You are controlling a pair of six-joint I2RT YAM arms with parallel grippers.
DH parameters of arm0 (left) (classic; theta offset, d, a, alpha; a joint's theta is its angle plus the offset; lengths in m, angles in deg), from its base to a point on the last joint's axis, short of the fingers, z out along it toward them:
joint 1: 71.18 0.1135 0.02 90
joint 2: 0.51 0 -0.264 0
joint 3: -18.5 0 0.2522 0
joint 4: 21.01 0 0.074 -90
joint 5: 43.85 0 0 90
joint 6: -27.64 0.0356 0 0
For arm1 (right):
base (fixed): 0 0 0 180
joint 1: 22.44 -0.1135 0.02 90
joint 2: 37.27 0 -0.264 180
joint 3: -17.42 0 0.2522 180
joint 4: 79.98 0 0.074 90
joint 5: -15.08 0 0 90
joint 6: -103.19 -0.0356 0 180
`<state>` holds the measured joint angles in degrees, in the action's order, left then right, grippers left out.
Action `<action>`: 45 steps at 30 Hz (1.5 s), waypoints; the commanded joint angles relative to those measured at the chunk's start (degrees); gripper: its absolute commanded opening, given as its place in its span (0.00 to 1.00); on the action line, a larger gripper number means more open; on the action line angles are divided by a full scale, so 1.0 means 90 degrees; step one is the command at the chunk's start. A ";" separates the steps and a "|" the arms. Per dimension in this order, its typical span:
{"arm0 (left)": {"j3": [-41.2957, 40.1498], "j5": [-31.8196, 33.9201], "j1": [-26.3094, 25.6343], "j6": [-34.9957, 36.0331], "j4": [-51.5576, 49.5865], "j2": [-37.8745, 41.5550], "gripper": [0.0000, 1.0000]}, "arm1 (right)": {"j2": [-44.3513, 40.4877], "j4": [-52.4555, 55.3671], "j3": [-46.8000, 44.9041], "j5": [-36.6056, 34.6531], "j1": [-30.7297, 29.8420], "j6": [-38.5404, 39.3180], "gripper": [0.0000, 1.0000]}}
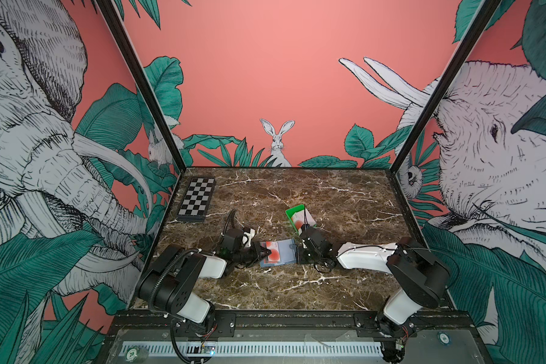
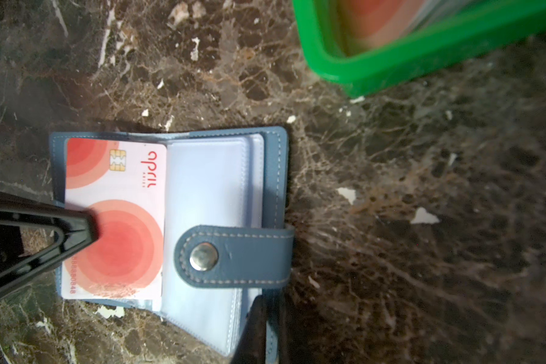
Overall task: Insert credit cards into a card holder
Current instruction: Insert the credit card into the card slot.
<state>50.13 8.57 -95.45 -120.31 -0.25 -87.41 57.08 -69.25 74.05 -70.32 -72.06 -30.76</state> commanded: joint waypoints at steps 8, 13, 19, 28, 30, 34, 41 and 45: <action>-0.0236 -0.0052 0.0031 -0.0296 0.0368 -0.0101 0.00 | 0.0230 -0.0142 -0.0075 -0.0094 -0.0091 -0.0087 0.09; -0.0276 -0.0089 0.0015 -0.0349 0.0479 -0.0110 0.00 | 0.0273 -0.0200 -0.0076 -0.0069 -0.0098 -0.0122 0.09; -0.0276 -0.0092 -0.0066 -0.0414 0.0632 -0.0193 0.00 | 0.0298 -0.0212 -0.0076 -0.0064 -0.0101 -0.0120 0.08; -0.0230 -0.0107 -0.0125 -0.0363 0.0733 -0.0325 0.00 | 0.0289 -0.0230 -0.0093 -0.0055 -0.0101 -0.0127 0.08; -0.0202 -0.0129 -0.0125 -0.0330 0.0687 -0.0335 0.00 | 0.0288 -0.0231 -0.0094 -0.0043 -0.0101 -0.0127 0.08; -0.0162 -0.0184 -0.0125 -0.0268 0.0661 -0.0391 0.00 | 0.0287 -0.0240 -0.0100 -0.0044 -0.0101 -0.0138 0.07; -0.0055 -0.0209 -0.0125 -0.0246 0.0715 -0.0511 0.00 | 0.0286 -0.0379 -0.0131 0.0055 -0.0120 -0.0195 0.06; 0.0058 -0.0186 -0.0125 -0.0154 0.0524 -0.0502 0.00 | 0.0270 -0.0386 -0.0144 0.0060 -0.0125 -0.0208 0.06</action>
<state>49.74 6.89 -96.21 -122.78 6.64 -91.43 58.15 -71.98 73.88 -71.02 -72.32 -31.87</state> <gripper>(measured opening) 0.045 0.060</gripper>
